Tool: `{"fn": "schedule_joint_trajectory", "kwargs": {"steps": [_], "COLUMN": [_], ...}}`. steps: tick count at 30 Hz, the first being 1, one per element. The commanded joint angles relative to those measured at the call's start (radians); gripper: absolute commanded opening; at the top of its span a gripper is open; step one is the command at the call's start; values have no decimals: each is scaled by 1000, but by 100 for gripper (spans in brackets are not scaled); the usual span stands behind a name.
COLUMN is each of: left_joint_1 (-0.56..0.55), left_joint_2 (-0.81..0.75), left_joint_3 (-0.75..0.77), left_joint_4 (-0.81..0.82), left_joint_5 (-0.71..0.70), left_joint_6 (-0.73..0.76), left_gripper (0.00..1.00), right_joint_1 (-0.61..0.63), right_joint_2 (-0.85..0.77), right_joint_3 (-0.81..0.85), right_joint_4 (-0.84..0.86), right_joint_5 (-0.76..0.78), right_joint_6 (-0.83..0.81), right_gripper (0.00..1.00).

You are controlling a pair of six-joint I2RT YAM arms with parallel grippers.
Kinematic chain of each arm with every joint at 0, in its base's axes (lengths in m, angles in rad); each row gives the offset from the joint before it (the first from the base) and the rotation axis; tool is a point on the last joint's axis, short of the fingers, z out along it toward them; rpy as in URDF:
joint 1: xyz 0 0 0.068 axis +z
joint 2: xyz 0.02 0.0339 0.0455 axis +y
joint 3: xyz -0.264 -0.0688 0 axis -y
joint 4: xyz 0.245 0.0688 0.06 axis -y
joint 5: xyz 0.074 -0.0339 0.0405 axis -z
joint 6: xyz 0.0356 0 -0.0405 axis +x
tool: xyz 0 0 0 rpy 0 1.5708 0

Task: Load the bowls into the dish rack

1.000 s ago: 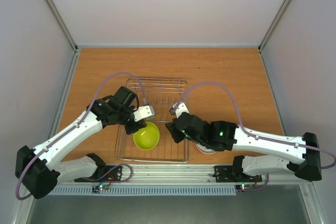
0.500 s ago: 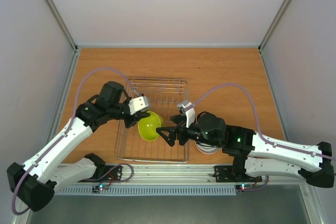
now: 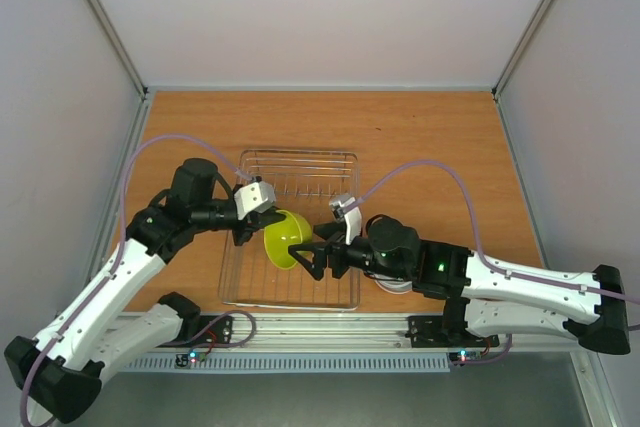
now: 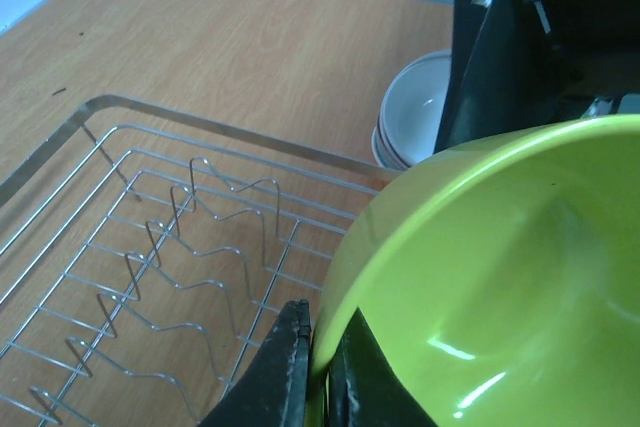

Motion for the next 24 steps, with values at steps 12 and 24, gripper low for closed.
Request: {"fn": "schedule_joint_trajectory", "kwargs": {"steps": [12, 24], "left_joint_1": [13, 13], "left_joint_2": [-41, -58], "left_joint_3": [2, -23], "left_joint_4": [96, 134], "left_joint_5": [84, 26], "left_joint_6": [-57, -79], "left_gripper": [1, 1], "right_joint_1": [-4, -4], "right_joint_2": [62, 49], "right_joint_3": [-37, -14], "right_joint_4": [172, 122], "right_joint_5": [-113, -43], "right_joint_6": [32, 3], "right_gripper": [90, 1]}}
